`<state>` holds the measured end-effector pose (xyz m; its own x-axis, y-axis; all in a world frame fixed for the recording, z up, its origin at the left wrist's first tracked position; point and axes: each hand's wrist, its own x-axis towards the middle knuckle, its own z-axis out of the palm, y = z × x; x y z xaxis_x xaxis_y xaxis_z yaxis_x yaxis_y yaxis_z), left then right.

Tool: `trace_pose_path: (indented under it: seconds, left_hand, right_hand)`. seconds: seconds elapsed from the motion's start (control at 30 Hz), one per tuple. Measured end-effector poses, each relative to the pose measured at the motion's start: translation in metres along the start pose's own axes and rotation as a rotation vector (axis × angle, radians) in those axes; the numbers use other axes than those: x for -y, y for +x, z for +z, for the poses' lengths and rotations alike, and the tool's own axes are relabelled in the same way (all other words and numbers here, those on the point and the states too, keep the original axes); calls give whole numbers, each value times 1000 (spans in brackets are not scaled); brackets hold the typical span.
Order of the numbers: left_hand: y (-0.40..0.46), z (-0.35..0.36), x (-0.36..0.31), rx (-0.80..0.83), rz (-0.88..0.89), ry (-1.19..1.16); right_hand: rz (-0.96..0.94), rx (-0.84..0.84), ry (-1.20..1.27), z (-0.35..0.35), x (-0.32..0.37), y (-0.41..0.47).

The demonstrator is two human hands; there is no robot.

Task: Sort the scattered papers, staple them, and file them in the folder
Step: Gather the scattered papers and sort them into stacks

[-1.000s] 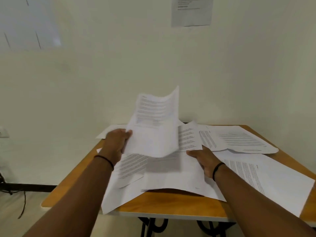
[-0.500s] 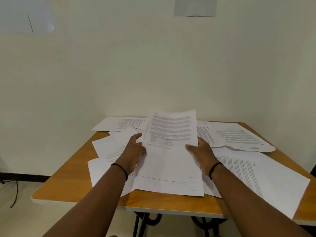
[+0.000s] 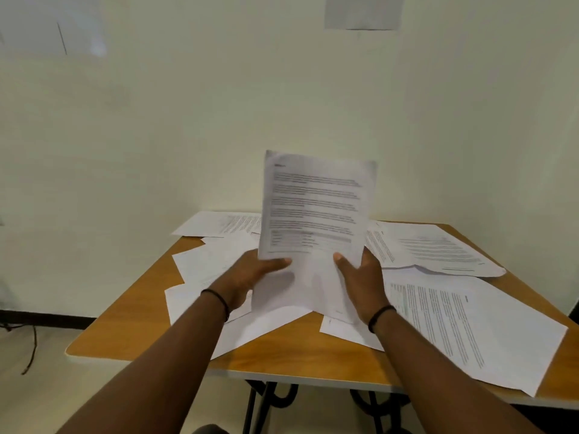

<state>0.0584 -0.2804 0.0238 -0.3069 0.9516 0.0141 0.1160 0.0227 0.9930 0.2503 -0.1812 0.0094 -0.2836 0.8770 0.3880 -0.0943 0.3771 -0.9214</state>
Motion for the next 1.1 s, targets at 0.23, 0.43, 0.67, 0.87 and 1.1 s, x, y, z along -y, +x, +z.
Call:
trace_pose_path:
  seconds: [0.23, 0.43, 0.67, 0.87, 1.1]
  left_hand:
    - [3, -39, 42, -248, -56, 794]
    - [9, -36, 45, -70, -107, 1151]
    - [1, -18, 49, -168, 103, 1525]
    - [-2, -14, 52, -276, 215, 1617]
    - [2, -28, -13, -857, 252, 850]
  right_hand:
    - [200, -64, -59, -26, -20, 26]
    - [308, -20, -241, -34, -56, 14]
    - [299, -18, -225, -29, -68, 6]
    - [288, -39, -206, -36, -70, 7]
    - [265, -26, -170, -30, -68, 1]
